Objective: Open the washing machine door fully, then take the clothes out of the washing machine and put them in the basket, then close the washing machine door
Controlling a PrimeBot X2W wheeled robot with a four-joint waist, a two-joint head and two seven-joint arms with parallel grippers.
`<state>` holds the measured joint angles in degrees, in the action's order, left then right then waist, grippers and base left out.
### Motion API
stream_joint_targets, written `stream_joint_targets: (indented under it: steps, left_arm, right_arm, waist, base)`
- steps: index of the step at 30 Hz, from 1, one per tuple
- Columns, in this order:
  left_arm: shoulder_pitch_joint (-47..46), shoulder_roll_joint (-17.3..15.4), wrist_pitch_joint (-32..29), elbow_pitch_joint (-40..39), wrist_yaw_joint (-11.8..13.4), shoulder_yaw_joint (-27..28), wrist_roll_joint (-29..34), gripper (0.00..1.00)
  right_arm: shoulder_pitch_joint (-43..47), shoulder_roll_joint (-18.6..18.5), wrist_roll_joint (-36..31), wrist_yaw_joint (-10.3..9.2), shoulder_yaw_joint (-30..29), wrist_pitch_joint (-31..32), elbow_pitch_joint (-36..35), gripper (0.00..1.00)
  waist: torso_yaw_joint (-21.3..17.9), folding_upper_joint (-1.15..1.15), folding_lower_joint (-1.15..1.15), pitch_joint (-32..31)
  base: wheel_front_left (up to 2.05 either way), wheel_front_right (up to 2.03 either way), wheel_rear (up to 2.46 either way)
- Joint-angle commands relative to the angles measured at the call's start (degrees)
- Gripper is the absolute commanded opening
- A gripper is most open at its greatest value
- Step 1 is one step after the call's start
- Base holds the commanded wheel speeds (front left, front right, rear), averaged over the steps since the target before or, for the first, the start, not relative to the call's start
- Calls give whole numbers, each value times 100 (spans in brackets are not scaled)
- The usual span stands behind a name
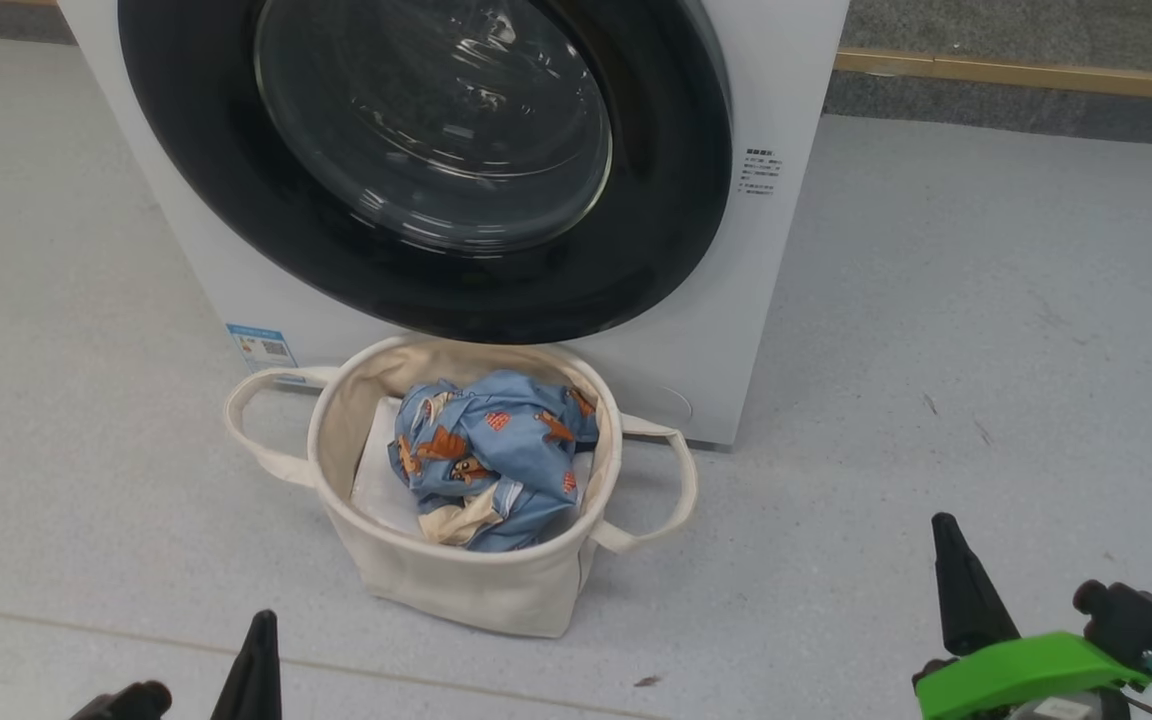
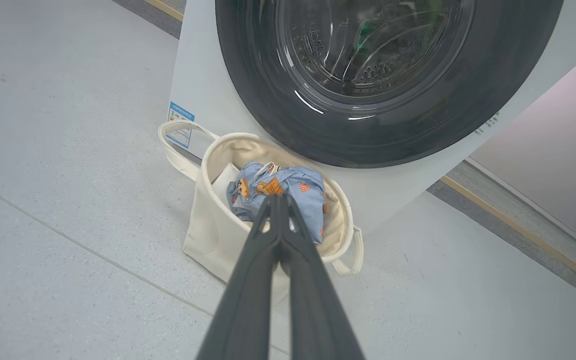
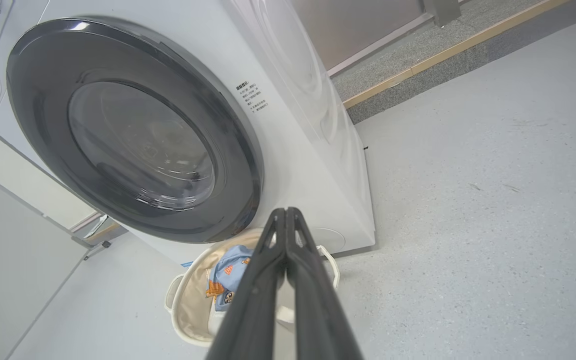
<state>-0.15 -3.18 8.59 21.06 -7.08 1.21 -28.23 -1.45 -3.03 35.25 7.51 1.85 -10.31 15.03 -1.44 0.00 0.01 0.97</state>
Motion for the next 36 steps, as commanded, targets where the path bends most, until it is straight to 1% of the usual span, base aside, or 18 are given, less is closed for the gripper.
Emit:
stream_joint_targets:
  steps: [1, 36]
  left_arm:
    - [-268, -11, -37, -217, -12, 123, -149, 0]
    - [-396, 5, -598, -401, -23, 280, -2524, 0]
  right_arm:
    - [-263, -89, 149, -1, -10, 39, -174, 0]
    - [-333, -132, 2354, -1, -210, 571, -153, 0]
  waist:
    - [2, 0, -1, -1]
    - [56, 0, -1, -30]
  base:
    - [0, 0, 0]
    - [0, 0, 0]
